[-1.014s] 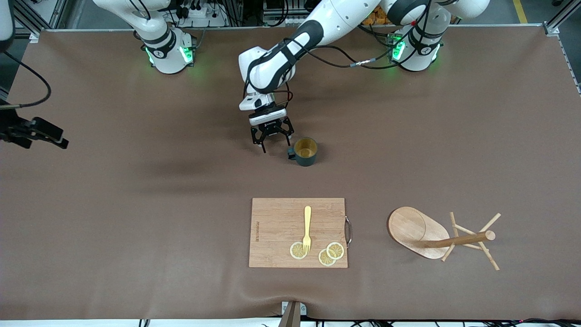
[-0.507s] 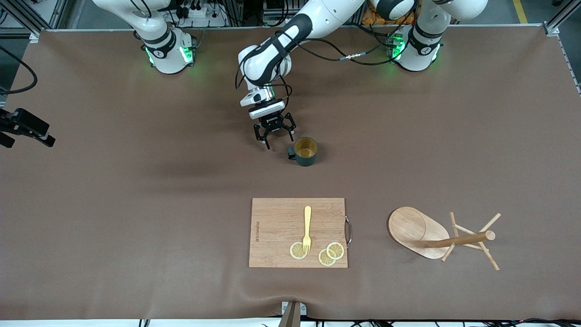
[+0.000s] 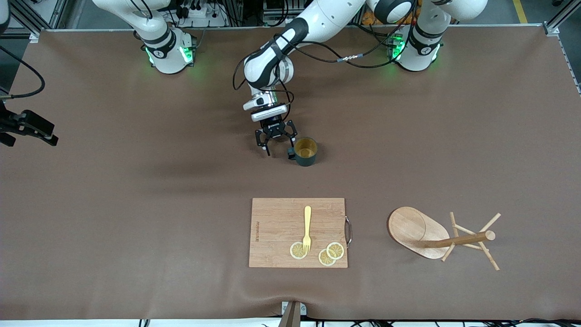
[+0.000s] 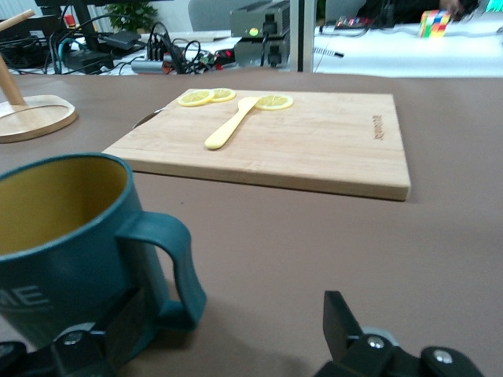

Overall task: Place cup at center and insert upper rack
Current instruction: 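Lower the left gripper and grasp the teal mug handle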

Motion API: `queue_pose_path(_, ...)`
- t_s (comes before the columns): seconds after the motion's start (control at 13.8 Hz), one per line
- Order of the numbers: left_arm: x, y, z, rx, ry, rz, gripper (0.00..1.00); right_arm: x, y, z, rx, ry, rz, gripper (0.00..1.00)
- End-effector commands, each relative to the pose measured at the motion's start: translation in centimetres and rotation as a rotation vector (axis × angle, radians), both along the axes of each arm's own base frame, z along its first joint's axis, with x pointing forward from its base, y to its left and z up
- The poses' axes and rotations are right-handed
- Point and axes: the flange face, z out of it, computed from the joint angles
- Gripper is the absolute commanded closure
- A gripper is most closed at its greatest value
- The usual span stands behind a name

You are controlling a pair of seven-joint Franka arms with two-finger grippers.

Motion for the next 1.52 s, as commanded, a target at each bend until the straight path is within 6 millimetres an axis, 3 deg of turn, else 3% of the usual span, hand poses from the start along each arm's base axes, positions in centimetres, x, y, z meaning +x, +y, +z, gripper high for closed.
queue_pose_path(0.0,0.0,-0.3,-1.1,-0.021,-0.068,-0.018,0.00,-0.1,1.4,0.8,-0.036,0.026,0.019,0.00)
queue_pose_path(0.29,0.3,-0.1,-1.3,-0.015,-0.072,-0.019,0.00,-0.5,1.8,2.2,-0.007,0.023,0.028,0.00)
queue_pose_path(0.8,1.2,-0.4,-1.3,-0.032,-0.081,0.000,0.00,-0.4,1.0,2.1,0.003,0.023,0.015,0.00)
queue_pose_path(0.94,1.4,-0.3,-1.4,-0.032,-0.081,0.004,0.00,-0.4,1.9,2.5,-0.016,0.017,0.026,0.00)
queue_pose_path(1.16,1.5,-0.1,-1.6,-0.042,-0.083,0.012,0.00,-0.5,0.0,3.1,-0.010,0.006,-0.002,0.00)
queue_pose_path(1.45,1.7,0.1,-1.8,-0.061,-0.089,0.026,0.00,-0.5,-0.5,3.1,-0.011,0.006,-0.010,0.00)
